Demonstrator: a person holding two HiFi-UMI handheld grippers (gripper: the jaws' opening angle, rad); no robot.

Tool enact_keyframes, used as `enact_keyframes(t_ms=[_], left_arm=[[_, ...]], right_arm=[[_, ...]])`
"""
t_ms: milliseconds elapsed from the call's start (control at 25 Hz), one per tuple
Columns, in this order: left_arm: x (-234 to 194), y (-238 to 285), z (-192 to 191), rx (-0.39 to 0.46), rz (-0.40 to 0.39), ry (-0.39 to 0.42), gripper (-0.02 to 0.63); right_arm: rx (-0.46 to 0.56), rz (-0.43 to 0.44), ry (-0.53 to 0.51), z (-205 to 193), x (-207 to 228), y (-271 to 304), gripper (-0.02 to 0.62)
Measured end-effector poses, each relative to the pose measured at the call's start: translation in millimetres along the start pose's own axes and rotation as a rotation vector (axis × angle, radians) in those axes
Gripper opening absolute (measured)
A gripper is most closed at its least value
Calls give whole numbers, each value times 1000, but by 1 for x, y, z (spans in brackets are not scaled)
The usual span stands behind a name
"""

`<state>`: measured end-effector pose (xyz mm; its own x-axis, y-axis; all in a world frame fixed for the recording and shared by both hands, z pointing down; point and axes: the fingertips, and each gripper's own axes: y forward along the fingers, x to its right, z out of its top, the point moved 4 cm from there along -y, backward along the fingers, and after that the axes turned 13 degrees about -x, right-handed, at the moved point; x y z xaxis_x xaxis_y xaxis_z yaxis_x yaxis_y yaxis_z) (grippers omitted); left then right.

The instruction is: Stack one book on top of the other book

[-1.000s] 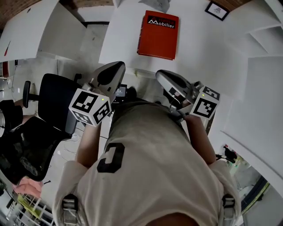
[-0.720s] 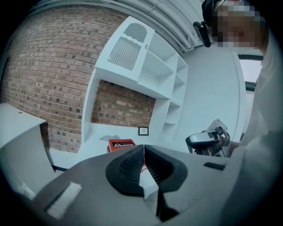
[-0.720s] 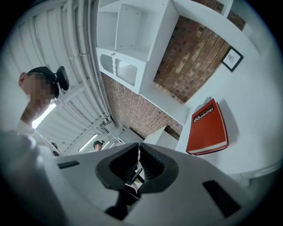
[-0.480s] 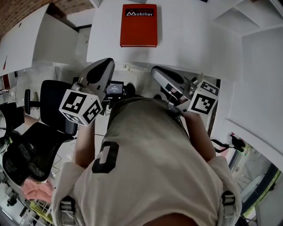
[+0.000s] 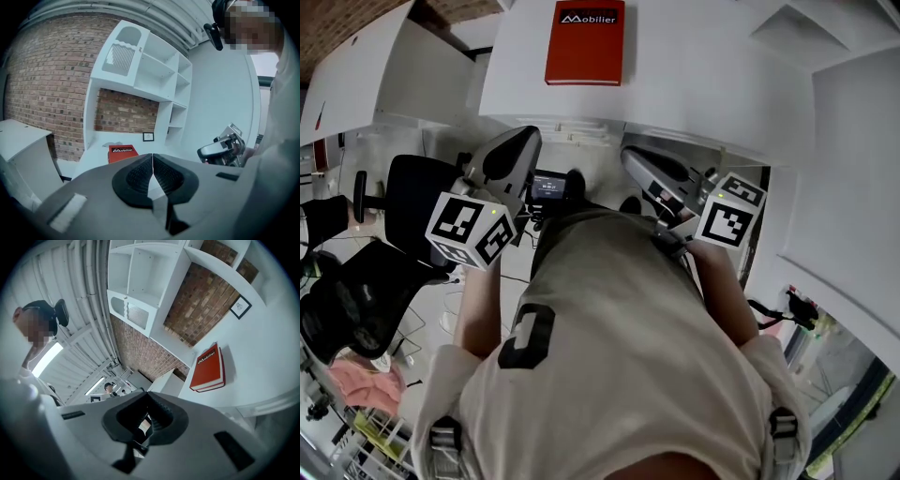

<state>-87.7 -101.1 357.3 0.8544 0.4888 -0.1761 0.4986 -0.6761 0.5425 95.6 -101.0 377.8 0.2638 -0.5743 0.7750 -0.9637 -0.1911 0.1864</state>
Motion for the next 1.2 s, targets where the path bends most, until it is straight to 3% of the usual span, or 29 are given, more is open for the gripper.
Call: enact_keyframes(t_ms=[240,480,800,1200], left_arm=[[25,-5,-10,-4,35,-14,6],[16,-18,-17,-3,75,-24,6],[-20,-28,-16,13,66,-51,6],[-107,-28,-10,27,4,-69,6]], right_arm=[[-56,37,30,-17,4,-6,6],[-118,71,4,-20,-4,10,6],[-156,50,-8,-5,-10,45,6],[-164,-38,-27,24,-7,117,5]])
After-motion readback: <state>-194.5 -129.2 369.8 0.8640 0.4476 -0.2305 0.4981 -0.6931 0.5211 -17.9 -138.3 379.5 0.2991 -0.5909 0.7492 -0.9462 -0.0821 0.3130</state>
